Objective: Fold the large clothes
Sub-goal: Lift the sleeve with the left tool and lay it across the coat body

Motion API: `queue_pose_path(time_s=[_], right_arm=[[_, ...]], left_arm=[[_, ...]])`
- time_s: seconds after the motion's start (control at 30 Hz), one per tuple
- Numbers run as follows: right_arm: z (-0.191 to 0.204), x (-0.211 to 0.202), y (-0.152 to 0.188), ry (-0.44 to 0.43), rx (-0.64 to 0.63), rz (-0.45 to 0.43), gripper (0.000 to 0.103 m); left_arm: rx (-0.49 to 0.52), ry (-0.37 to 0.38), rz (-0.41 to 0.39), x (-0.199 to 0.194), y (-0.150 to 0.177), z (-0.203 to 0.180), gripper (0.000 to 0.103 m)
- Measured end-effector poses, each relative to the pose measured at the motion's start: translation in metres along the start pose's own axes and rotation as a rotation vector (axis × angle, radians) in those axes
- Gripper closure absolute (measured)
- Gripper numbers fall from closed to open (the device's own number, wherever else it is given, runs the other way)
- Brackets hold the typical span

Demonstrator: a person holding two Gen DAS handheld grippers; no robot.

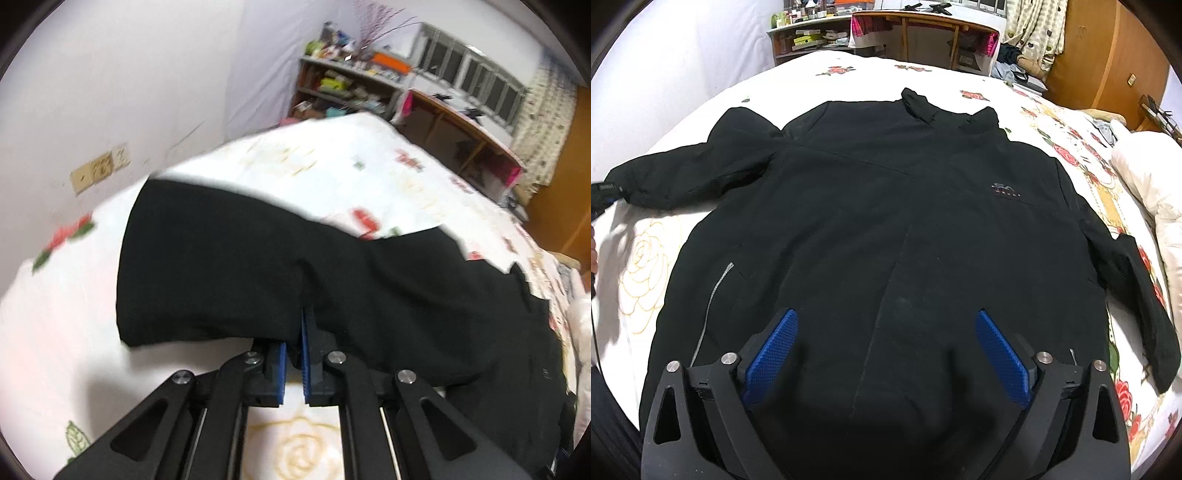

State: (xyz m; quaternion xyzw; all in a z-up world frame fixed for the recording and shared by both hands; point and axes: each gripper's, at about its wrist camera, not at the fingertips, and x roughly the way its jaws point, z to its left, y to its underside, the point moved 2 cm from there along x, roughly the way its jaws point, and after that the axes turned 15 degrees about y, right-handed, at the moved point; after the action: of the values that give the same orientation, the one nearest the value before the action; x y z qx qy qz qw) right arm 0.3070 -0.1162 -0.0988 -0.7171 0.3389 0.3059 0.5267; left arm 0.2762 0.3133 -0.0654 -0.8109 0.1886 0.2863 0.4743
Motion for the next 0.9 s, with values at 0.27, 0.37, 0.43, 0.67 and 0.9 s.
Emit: queue_pose_path(time_s=[0.27, 0.37, 0.43, 0.67, 0.9], right_arm=[[-0.023, -0.010, 0.004, -0.001, 0.024, 0.002, 0.033], [-0.037, -0.014, 0.006, -0.006, 0.051, -0.003, 0.033], [-0.047, -0.015, 0.009, -0.004, 0.070, -0.003, 0.033], [-0.081, -0.011, 0.017, -0.004, 0.154, 0.009, 0.033], [-0.106, 0.000, 0.029, -0.020, 0.226, 0.043, 0.033]], left_arm=[[0.154, 0.135, -0.056, -0.035, -0.030, -0.096, 0.097], [0.202, 0.199, -0.062, -0.040, -0.036, -0.137, 0.097], [0.234, 0.237, -0.059, -0.038, -0.039, -0.163, 0.097], [0.325, 0.367, -0.016, -0.024, -0.027, -0.248, 0.097], [0.404, 0.459, 0.096, 0.016, 0.007, -0.312, 0.097]])
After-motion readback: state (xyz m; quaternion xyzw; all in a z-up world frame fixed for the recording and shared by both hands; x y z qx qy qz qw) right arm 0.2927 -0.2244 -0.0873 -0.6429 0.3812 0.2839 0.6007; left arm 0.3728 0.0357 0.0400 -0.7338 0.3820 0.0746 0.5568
